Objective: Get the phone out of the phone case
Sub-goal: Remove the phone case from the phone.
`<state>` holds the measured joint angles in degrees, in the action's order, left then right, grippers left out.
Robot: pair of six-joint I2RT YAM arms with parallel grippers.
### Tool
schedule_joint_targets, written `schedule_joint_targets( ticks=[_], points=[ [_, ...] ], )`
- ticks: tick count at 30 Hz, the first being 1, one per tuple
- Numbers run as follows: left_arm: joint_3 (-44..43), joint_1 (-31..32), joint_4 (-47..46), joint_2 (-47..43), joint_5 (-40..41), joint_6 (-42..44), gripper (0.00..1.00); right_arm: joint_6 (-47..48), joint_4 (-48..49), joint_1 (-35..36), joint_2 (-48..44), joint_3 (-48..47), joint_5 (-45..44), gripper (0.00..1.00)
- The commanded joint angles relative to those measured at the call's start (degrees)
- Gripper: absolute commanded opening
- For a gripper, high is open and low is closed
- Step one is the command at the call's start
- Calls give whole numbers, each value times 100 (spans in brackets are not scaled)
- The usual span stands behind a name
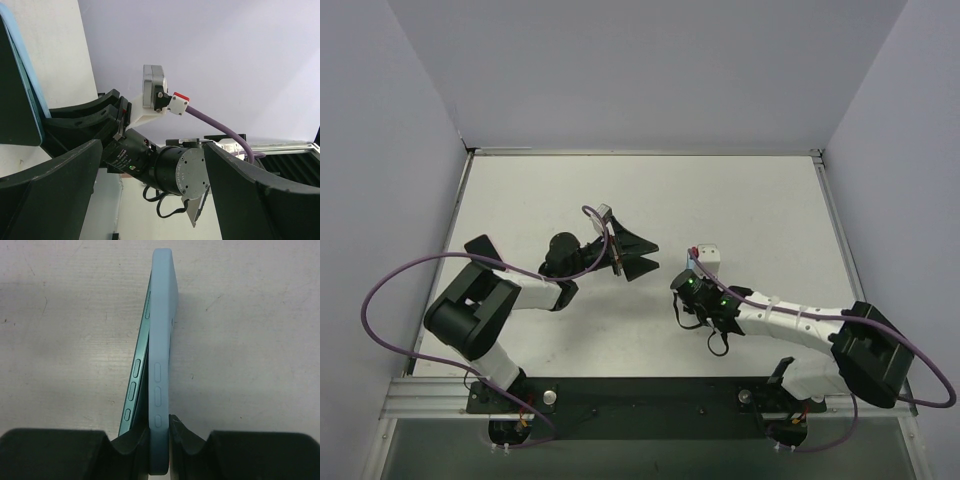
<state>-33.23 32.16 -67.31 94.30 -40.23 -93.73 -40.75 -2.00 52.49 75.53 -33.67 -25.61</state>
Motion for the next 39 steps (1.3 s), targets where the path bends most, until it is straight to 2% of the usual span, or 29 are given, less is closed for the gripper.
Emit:
schedule_joint_targets(
  ticks=[1, 10, 17, 24, 26, 33, 39],
  points=[
    [-78, -17, -28, -289, -55, 180, 95, -328, 463, -195, 805, 449, 293, 16],
    [-78, -17, 148, -334, -64, 303, 95, -442, 815, -327, 1473, 686, 662, 16],
    [-34, -17, 236, -334, -47, 391, 95, -539, 974, -345, 1500, 774, 855, 19],
    [27, -17, 201, -307, -38, 391, 95, -539, 807, -450, 982, 801, 882, 8],
    [36, -26, 200, -307, -38, 408, 95, -539, 736, -538, 736, 783, 960, 3],
    [28, -148, 612, -482, -134, 636, 95, -171, 543, -1337, -572, 818, 1889, 0],
    [-174, -429, 2158, -1150, -152, 1497, 95, 278, 508, -2961, -1496, 520, 3358, 0]
  ],
)
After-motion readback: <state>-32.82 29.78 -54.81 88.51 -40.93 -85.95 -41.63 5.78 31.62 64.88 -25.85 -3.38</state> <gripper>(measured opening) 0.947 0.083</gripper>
